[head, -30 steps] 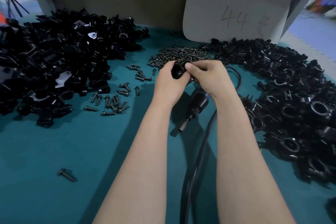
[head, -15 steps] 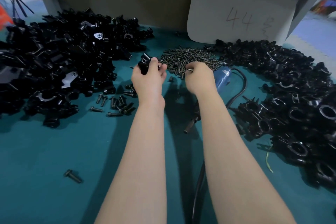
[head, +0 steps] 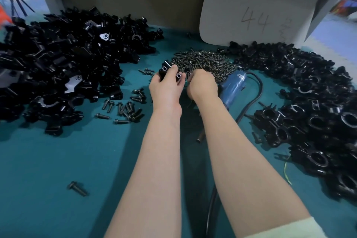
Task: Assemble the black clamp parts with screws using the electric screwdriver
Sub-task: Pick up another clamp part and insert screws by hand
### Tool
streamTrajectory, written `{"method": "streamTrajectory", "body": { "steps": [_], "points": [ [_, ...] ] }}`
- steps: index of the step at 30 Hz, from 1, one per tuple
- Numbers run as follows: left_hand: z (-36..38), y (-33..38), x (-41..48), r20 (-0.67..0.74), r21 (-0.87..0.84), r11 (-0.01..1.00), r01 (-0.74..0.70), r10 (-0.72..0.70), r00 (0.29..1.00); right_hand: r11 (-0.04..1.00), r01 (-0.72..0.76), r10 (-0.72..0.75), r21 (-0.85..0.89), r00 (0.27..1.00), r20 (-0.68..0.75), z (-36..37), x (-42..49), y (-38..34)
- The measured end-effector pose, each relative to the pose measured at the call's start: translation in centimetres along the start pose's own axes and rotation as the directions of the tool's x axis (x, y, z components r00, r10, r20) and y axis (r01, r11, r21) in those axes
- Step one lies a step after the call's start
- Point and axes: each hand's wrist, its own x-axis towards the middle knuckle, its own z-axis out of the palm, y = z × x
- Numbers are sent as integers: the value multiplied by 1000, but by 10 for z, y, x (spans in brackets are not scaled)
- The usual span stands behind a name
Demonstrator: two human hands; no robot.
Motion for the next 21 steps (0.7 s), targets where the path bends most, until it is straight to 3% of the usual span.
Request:
{"method": "streamTrajectory", "body": {
  "steps": [4,8,11,13,16,21],
  "points": [
    [1,-1,0,21,25,999,25,-25,999,982,59,-45,179,996,-82,-9,-6,7],
    [2,-7,0,74,154,986,-59,48,996,923,101,-65,372,992,-109,-23,-10,18],
    [2,-15,0,149,370,907,-199,153,977,769,109,-12,629,988,-157,-38,-21,28],
    [3,-18,-1,191,537,795,-281,210,959,658,121,2,744,987,-162,-48,-28,34],
    [5,-21,-4,231,686,649,-329,234,944,651,186,-58,736,979,-195,-61,-34,36],
    [3,-21,-5,285,779,492,-389,274,918,826,299,-228,478,953,-201,-70,-39,30]
  ]
}}
